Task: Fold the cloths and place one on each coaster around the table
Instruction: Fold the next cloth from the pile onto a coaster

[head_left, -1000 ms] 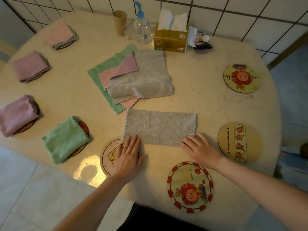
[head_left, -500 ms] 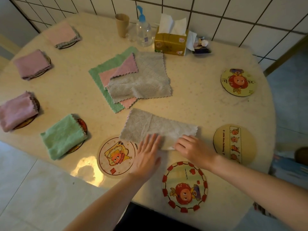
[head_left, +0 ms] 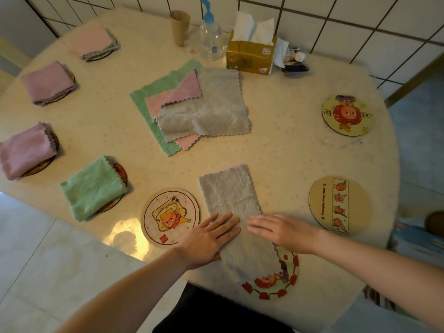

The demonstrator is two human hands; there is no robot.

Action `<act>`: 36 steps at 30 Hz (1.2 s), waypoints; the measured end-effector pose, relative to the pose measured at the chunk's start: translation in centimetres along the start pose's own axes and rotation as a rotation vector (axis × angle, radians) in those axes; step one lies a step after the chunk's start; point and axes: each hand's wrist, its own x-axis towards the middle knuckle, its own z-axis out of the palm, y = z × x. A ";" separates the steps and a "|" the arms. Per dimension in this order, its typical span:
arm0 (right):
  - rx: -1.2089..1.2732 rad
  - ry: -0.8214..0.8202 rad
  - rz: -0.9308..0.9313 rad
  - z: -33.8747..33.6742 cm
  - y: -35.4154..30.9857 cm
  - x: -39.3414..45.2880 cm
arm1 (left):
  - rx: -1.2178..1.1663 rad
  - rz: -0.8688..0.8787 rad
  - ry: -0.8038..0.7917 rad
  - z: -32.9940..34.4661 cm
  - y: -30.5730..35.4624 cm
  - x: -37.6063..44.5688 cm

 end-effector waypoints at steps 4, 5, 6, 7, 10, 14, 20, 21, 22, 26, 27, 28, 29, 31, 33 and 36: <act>-0.008 -0.070 -0.007 1.0 0.6 -0.3 | 0.006 -0.029 -0.024 0.0 0.1 -0.3; -0.005 -0.081 -0.007 1.1 0.7 -0.3 | -0.027 -0.038 -0.012 -0.2 0.1 -0.4; -0.002 -0.091 -0.009 1.1 0.9 -0.3 | -0.109 -0.051 -0.003 -0.6 0.1 -0.4; 0.009 -0.101 -0.012 1.0 1.1 -0.2 | -0.249 -0.073 -0.007 -1.0 0.1 -0.4; 0.173 -0.098 0.064 0.2 1.2 0.6 | -0.749 -0.255 -0.055 -3.0 -0.2 -0.1; 0.826 0.036 0.424 -1.5 0.8 2.0 | -1.255 -0.688 -0.065 -5.9 -0.6 0.5; 1.142 0.231 0.565 -3.1 0.9 4.5 | -1.620 -0.923 0.054 -5.2 -1.6 0.6; 1.139 0.262 0.611 -3.2 0.9 5.2 | -1.639 -0.940 0.056 -5.3 -1.6 0.8; 1.122 0.303 0.666 -3.2 0.9 5.8 | -1.659 -0.949 0.066 -5.3 -1.7 0.9; 1.102 0.351 0.828 -2.6 2.0 7.8 | -1.651 -0.953 0.222 -6.0 -1.7 1.7; 1.082 0.331 0.851 -2.2 2.4 8.0 | -1.613 -0.969 0.260 -6.0 -1.7 1.9; 1.060 0.305 0.875 -1.8 2.6 8.2 | -1.562 -0.991 0.280 -5.9 -1.7 2.1; 1.053 0.280 0.898 -1.3 2.9 8.3 | -1.501 -1.024 0.285 -5.8 -1.6 2.1; 1.067 0.266 0.948 -0.9 3.0 8.4 | -1.395 -1.104 0.271 -4.9 -1.5 2.1; 1.051 0.282 0.960 -0.8 3.0 8.3 | -1.374 -1.152 0.262 -4.5 -1.3 2.0; 0.999 0.287 0.973 -0.6 2.7 8.4 | -1.367 -1.178 0.265 -4.0 -1.1 2.1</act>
